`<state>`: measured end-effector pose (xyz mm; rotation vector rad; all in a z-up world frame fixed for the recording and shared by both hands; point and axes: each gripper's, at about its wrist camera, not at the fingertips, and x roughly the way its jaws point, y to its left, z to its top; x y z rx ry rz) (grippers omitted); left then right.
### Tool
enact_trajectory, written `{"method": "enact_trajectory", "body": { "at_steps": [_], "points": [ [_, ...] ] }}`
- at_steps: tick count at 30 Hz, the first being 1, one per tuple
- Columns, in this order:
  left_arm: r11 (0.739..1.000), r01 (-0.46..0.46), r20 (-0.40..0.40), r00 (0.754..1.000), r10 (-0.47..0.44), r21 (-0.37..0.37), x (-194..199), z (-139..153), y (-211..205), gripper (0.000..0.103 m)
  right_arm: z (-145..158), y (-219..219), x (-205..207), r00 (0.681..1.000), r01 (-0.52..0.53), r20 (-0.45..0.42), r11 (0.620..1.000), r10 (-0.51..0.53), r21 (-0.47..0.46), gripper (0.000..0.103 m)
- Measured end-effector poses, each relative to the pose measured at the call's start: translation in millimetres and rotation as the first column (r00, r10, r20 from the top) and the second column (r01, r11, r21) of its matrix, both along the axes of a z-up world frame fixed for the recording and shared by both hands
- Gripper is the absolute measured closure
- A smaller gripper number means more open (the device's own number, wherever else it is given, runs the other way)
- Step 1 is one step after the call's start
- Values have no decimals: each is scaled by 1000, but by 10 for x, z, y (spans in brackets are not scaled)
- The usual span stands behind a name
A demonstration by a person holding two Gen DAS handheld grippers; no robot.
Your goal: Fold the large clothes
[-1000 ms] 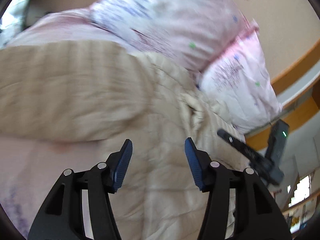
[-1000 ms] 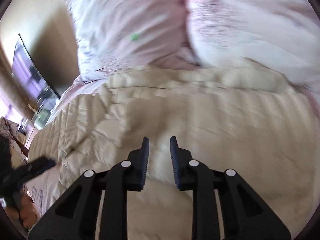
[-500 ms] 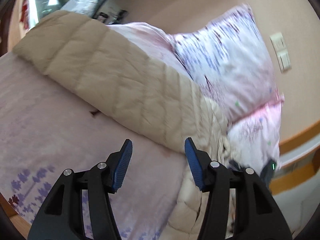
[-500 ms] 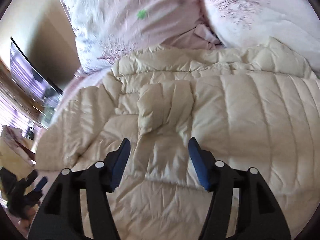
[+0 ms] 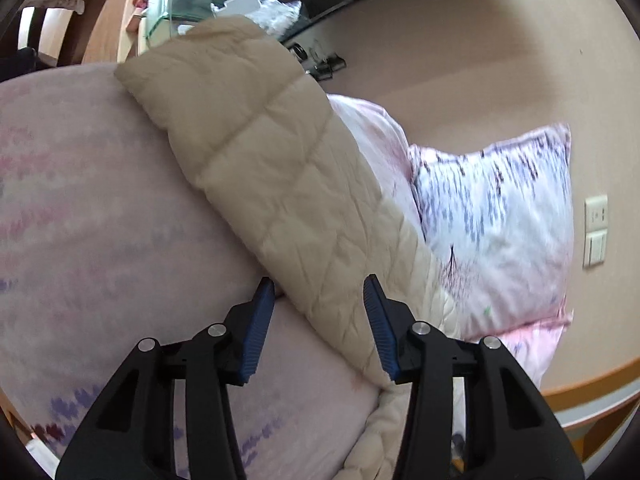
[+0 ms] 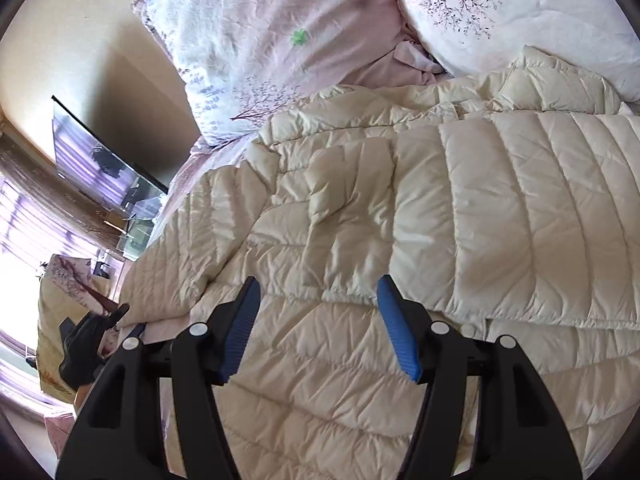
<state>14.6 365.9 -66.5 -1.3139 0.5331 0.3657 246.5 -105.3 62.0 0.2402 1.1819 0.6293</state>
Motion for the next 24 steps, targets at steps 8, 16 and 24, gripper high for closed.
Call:
{"method": "enact_trajectory", "body": {
  "at_steps": [8, 16, 24],
  "points": [
    [998, -52, 9, 999, 52, -45, -55, -52, 184, 83, 60, -131, -82, 1000, -4, 14, 1000, 4, 14, 41],
    [999, -19, 66, 998, 16, 44, -2, 243, 171, 101, 116, -456, -103, 999, 26, 36, 1000, -27, 14, 41],
    [967, 141, 197, 963, -183, 210, 346, 1114, -408, 101, 259, -973, -93, 990, 108, 86, 994, -109, 19, 41]
  ]
}}
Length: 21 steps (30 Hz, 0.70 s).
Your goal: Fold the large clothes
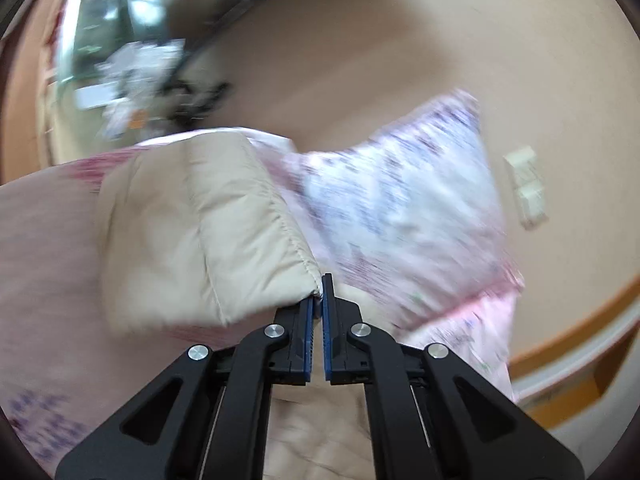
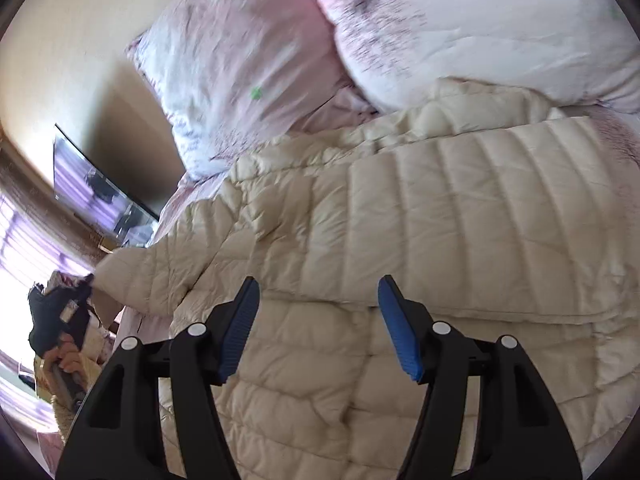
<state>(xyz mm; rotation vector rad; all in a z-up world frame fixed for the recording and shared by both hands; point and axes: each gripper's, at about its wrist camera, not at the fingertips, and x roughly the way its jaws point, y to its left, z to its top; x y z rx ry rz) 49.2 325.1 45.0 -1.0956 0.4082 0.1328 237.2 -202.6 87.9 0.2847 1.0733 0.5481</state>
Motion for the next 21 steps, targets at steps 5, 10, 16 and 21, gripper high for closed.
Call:
{"method": "enact_trajectory", "body": {
  "at_steps": [5, 10, 16, 21],
  "points": [
    [982, 172, 51, 983, -176, 75, 389, 334, -659, 101, -21, -301, 2, 998, 55, 1, 998, -55, 6, 41],
    [928, 348, 36, 934, -356, 131, 774, 374, -1423, 101, -64, -533, 10, 995, 101, -4, 995, -101, 12, 41],
    [810, 562, -61, 826, -560, 168, 1146, 97, -2400, 101, -130, -745, 3, 989, 147, -3, 989, -147, -5, 41],
    [705, 684, -185, 730, -658, 186, 1344, -193, -2983, 101, -184, -848, 7, 985, 169, -9, 985, -170, -16, 41]
  ]
}}
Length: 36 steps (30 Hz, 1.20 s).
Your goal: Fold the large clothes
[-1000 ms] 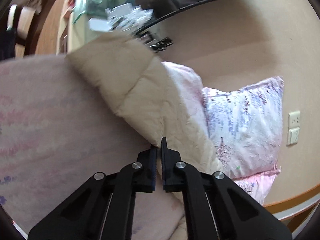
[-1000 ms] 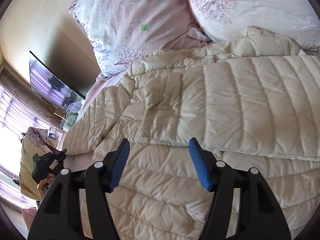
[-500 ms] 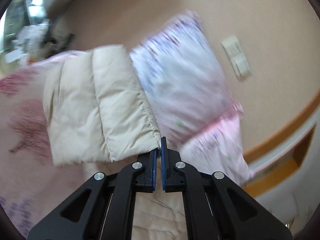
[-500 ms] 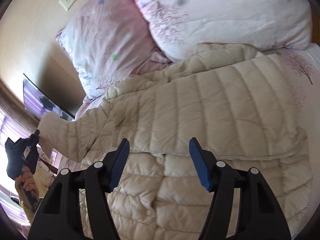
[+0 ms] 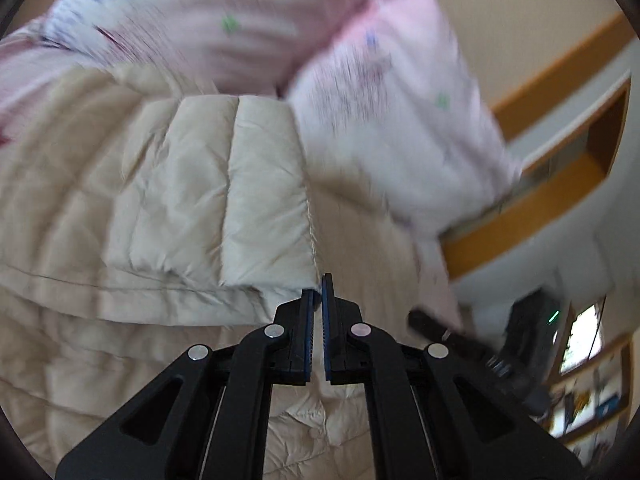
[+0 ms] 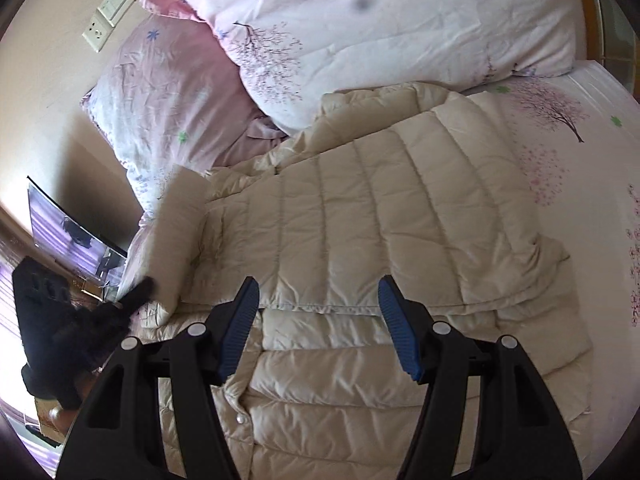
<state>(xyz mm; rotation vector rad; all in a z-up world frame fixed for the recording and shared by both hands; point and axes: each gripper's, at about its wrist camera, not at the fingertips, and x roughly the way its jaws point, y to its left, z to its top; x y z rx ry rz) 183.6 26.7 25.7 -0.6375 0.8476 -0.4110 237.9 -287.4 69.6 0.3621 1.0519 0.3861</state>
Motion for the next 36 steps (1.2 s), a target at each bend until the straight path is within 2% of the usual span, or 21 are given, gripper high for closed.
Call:
{"method": "enact_trajectory", "body": {
  "at_steps": [4, 6, 7, 8, 11, 13, 16, 19, 22, 26, 28, 29, 30, 32, 36],
  "points": [
    [995, 85, -47, 995, -83, 51, 72, -169, -221, 99, 0, 4, 5, 1000, 1, 8, 1000, 0, -25, 41],
    [992, 114, -62, 992, -111, 48, 34, -166, -216, 79, 30, 46, 1, 1000, -12, 27, 999, 13, -43, 41],
    [992, 121, -53, 991, -119, 36, -19, -135, -163, 57, 60, 92, -10, 998, -26, 48, 998, 29, -62, 41],
    [993, 117, -34, 993, -117, 25, -77, -89, -86, 44, 85, 143, -16, 997, -41, 66, 996, 46, -77, 41],
    [996, 85, 36, 996, -85, 6, -246, 52, 270, 42, 170, 393, -76, 982, -116, 131, 984, 134, -139, 41],
    [1000, 12, 53, 999, -12, -3, -289, 51, 597, 42, 214, 666, -153, 958, -194, 173, 962, 228, -193, 41],
    [993, -119, 19, 993, 119, 3, -253, -73, 1051, 42, 251, 1046, -281, 909, -284, 227, 918, 350, -279, 41],
    [983, -183, -21, 983, 183, 7, -190, -226, 1273, 42, 250, 1534, -453, 835, -351, 277, 847, 476, -399, 41],
    [978, -206, -61, 977, 206, 14, -130, -387, 1378, 42, 159, 1908, -525, 792, -360, 285, 790, 540, -497, 43],
    [977, -213, -104, 972, 212, 0, -58, -545, 1401, 42, -11, 2202, -502, 777, -349, 265, 741, 571, -573, 46],
    [977, -213, -109, 971, 212, 1, -49, -581, 1404, 42, -112, 2294, -445, 785, -332, 250, 725, 567, -604, 51],
    [977, -213, -111, 971, 212, 2, -54, -600, 1413, 42, -162, 2323, -403, 794, -317, 241, 719, 557, -618, 60],
    [977, -213, -112, 971, 212, 2, -43, -611, 1412, 42, -195, 2327, -360, 806, -305, 236, 722, 543, -621, 78],
    [978, -209, -113, 972, 208, 3, -38, -612, 1407, 42, -199, 2278, -288, 830, -304, 230, 757, 509, -579, 94],
    [979, -204, -108, 973, 204, 11, -41, -597, 1400, 42, 23, 1864, -185, 888, -224, 290, 886, 358, -406, 97]
  ]
}}
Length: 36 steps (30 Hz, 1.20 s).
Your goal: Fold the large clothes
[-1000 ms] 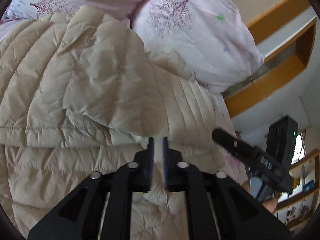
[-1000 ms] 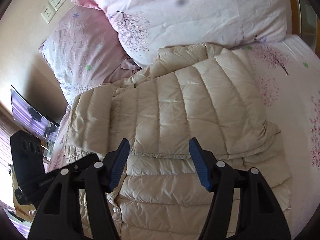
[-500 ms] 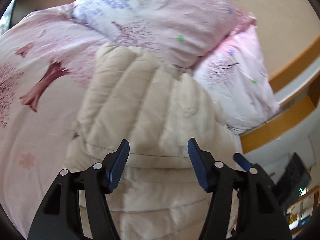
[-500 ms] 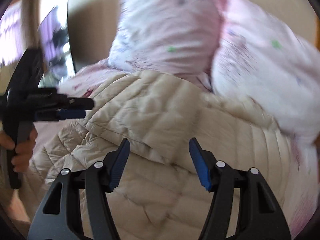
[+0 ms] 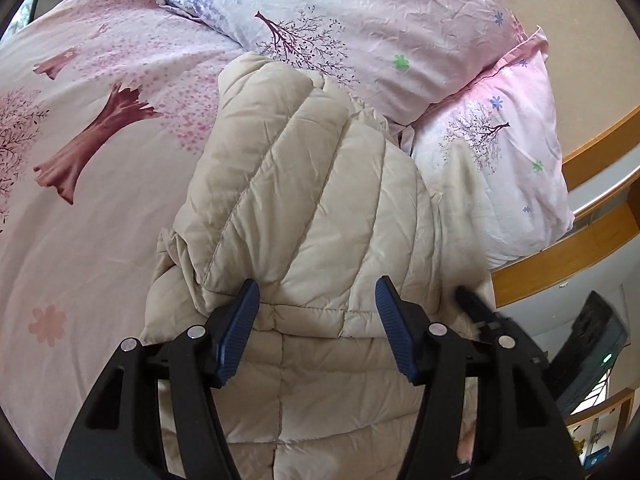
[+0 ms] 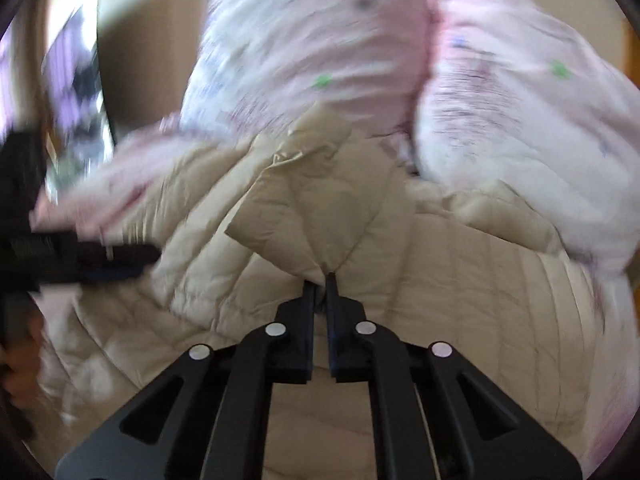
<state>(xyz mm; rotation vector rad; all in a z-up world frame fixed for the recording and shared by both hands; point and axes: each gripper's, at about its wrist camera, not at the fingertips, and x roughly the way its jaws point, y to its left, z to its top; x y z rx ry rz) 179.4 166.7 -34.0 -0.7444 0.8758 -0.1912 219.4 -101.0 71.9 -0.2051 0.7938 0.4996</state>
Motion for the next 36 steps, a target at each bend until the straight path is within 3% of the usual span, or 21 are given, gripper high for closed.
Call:
{"method": "enact_trajectory", "body": {
  "at_steps": [5, 7, 10, 11, 12, 14, 16, 20, 22, 24, 30, 36],
  "points": [
    [1000, 6, 7, 1000, -6, 25, -18, 28, -22, 42, 211, -709, 53, 984, 175, -59, 963, -167, 206, 98],
    [999, 13, 12, 1000, -14, 38, -33, 51, -38, 42, 124, -1028, 80, 964, 250, -154, 932, -215, 263, 98],
    [997, 27, 21, 999, -28, 70, -87, 117, -72, 42, -80, -1300, 103, 933, 288, -300, 911, -198, 295, 92],
    [996, 29, 30, 999, -31, 79, -117, 149, -78, 42, -118, -1378, 108, 923, 307, -325, 901, -204, 306, 83],
    [995, 30, 46, 998, -35, 93, -164, 198, -87, 42, -147, -1488, 128, 911, 333, -355, 885, -212, 325, 64],
    [987, 30, 86, 995, -43, 156, -295, 340, -112, 31, -168, -1699, 152, 888, 395, -390, 839, -244, 374, 52],
    [977, 24, 120, 992, -50, 212, -421, 466, -120, 17, -186, -1868, 231, 862, 448, -434, 793, -262, 412, 52],
    [948, 21, 139, 988, -69, 319, -635, 614, -127, 7, -280, -1851, 401, 838, 463, -490, 789, -241, 405, 54],
    [934, 24, 130, 989, -75, 357, -715, 624, -111, 7, -333, -1739, 473, 832, 457, -506, 796, -226, 396, 64],
    [929, 25, 112, 991, -71, 370, -792, 603, -58, 7, -410, -1646, 516, 830, 443, -517, 811, -210, 382, 94],
    [942, 25, 71, 996, -52, 335, -982, 483, 181, 13, -229, -1701, 293, 878, 417, -408, 817, -250, 397, 97],
    [952, 31, 74, 996, -57, 304, -1133, 386, 326, 16, -286, -1802, 214, 867, 441, -413, 816, -280, 373, 97]
  ]
}}
